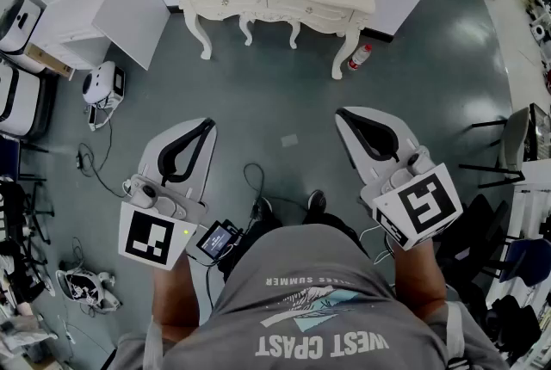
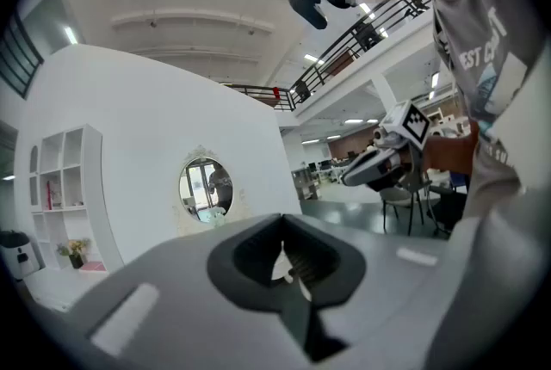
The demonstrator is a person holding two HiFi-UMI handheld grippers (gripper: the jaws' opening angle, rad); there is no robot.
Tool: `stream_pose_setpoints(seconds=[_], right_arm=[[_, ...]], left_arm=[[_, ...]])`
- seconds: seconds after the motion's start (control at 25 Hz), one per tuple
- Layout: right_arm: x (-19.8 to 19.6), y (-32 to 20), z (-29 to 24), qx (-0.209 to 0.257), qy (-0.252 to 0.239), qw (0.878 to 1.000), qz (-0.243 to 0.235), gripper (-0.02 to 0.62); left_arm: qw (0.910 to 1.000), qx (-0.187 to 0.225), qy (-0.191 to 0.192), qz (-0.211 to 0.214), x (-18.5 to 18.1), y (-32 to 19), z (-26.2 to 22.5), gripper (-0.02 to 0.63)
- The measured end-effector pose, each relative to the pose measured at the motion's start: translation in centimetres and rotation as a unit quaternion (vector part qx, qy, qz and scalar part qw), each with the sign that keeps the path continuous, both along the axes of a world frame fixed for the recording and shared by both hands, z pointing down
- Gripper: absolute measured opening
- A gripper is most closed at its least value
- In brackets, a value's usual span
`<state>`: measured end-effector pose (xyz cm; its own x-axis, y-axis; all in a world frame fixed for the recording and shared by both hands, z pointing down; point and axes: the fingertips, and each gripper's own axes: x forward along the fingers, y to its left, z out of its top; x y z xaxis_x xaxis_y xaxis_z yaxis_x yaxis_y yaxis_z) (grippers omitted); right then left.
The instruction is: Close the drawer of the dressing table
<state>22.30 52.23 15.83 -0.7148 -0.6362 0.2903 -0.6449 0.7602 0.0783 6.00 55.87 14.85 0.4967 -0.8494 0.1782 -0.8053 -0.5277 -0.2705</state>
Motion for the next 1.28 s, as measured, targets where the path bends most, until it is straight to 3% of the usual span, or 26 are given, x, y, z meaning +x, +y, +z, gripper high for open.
stream_pose_setpoints(seconds=[0.6,1.28], right_arm=[[-1.8,0.1,0.1,0.002,0.003,1.000,0.010,0.000],[-6.3,0.0,-1.1,0.009,-0.021,0.999,0.045,0.001]], left_arm=[[1.0000,-0.002,-0.002,0.008,-1.9,-0.1,0.3,0.003],[0.9992,0.004,0.009,0.039,-7.2,-0.6,0.4,0.003]])
